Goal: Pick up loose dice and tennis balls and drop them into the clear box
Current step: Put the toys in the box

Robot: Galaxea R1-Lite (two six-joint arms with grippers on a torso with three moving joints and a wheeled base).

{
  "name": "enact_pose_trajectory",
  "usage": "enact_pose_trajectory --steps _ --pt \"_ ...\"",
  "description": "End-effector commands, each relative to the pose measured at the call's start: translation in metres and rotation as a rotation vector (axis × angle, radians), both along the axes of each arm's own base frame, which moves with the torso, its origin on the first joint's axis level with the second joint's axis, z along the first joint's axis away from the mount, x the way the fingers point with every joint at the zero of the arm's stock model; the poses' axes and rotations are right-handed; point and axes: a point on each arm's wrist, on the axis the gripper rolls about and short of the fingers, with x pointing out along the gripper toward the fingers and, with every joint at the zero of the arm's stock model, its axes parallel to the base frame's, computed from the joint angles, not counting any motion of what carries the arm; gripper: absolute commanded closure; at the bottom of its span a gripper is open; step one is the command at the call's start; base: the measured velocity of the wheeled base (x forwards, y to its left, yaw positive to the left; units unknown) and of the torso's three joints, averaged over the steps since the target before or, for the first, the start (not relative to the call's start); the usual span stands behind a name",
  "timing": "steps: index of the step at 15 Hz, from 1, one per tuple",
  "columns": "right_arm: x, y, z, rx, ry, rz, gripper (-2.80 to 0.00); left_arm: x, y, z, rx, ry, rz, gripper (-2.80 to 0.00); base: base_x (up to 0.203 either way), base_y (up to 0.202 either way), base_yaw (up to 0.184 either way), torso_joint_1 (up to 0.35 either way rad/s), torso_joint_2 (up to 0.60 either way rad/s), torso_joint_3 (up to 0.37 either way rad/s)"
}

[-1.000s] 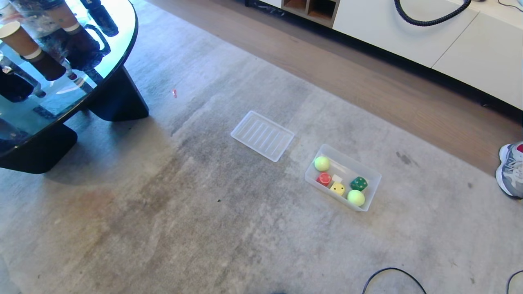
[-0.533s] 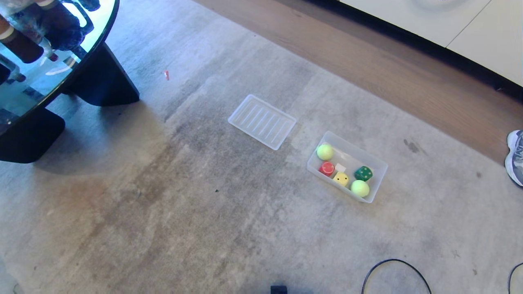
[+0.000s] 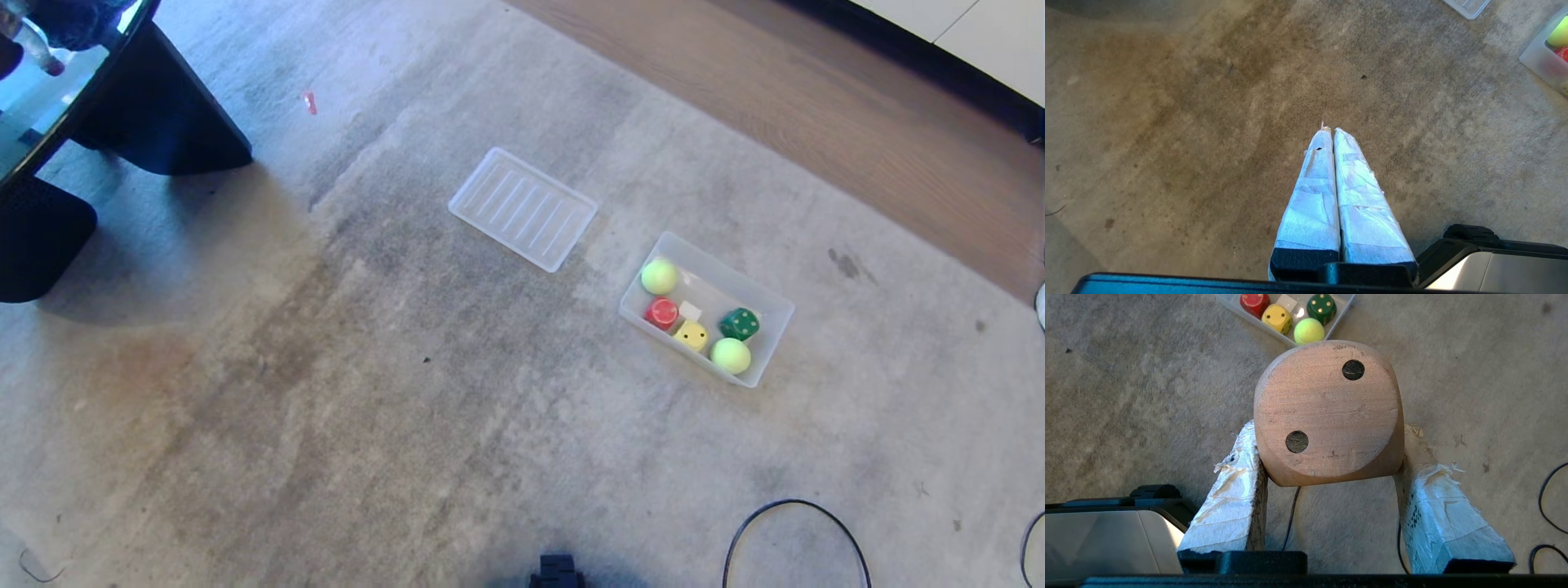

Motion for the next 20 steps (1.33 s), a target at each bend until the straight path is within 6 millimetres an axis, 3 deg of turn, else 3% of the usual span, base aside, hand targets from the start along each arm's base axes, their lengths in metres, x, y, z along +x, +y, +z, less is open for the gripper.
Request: enact_pose_trajectory --steps 1,20 --pt "0.0000 0.0000 0.0000 0.000 0.001 0.000 0.00 0.0000 0.0000 0.0000 -0.001 0.000 0.001 0.00 0.000 0.000 0.000 0.002 0.00 -0.200" --pt "0.0001 0.0001 0.0000 -0.009 0.002 0.004 0.00 0.0000 0.0000 -0.0002 0.002 0.002 -0.001 0.00 0.000 0.000 0.000 0.003 0.00 -0.191"
